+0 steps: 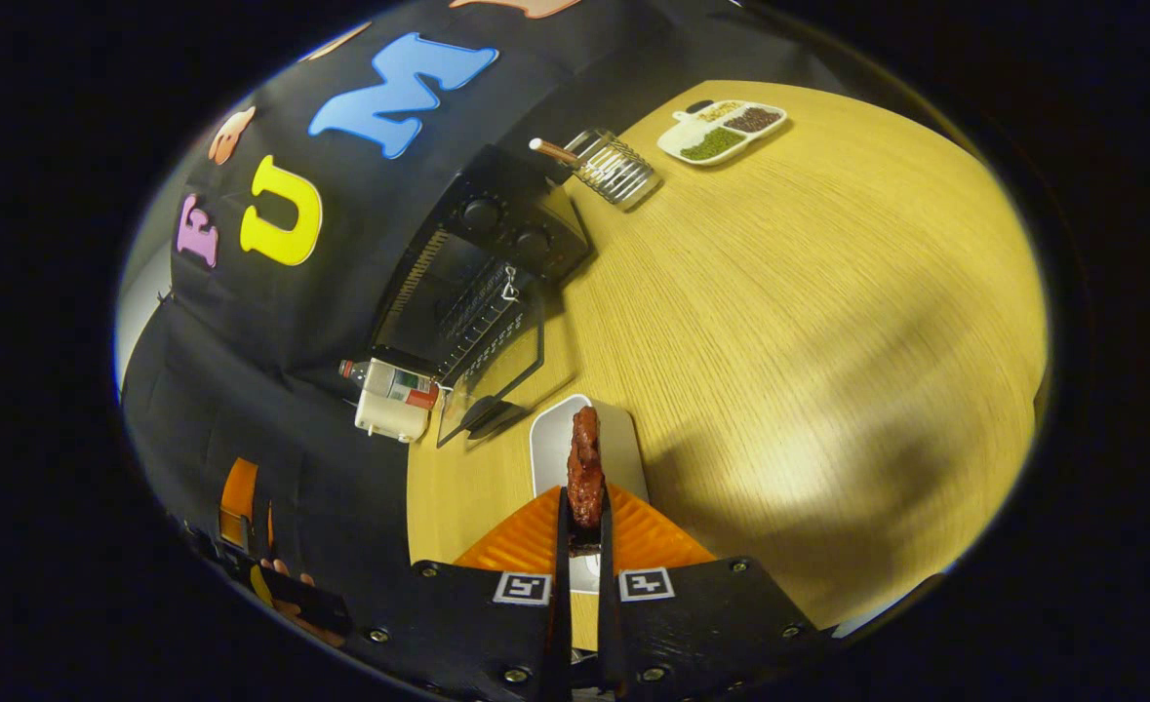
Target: Open the electric oven with the left hand, put the food in, and close the electric oven.
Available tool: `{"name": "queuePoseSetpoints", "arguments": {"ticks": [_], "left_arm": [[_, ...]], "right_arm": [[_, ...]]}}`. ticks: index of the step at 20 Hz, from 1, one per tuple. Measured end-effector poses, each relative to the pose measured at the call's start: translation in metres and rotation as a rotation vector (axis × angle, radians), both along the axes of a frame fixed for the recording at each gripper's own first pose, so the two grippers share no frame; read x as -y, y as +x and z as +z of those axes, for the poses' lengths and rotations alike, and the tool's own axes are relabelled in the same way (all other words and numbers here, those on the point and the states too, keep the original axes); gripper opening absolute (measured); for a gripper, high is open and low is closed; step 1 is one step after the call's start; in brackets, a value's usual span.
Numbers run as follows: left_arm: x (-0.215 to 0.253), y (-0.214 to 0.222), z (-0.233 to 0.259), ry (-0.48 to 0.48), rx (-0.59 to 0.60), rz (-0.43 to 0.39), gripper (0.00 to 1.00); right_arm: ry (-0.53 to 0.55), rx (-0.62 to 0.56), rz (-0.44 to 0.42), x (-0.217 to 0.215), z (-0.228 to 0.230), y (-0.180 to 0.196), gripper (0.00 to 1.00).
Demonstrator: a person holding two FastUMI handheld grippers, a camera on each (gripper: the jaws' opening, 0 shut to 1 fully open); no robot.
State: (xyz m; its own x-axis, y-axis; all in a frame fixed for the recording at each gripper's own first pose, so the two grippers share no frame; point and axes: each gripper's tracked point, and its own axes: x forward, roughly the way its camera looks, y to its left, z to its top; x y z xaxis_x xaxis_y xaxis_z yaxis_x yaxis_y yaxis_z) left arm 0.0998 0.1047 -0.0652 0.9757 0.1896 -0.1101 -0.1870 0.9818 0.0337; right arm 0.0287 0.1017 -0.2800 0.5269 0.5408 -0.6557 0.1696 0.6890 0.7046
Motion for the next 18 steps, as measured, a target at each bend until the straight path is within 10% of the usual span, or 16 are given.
{"name": "queuePoseSetpoints", "arguments": {"ticks": [18], "left_arm": [[-0.035,0.041,-0.026,-0.068,-0.017,-0.032,1.00]], "right_arm": [[0.054,0.164,-0.037,-0.068,0.073,0.111,0.11]]}}
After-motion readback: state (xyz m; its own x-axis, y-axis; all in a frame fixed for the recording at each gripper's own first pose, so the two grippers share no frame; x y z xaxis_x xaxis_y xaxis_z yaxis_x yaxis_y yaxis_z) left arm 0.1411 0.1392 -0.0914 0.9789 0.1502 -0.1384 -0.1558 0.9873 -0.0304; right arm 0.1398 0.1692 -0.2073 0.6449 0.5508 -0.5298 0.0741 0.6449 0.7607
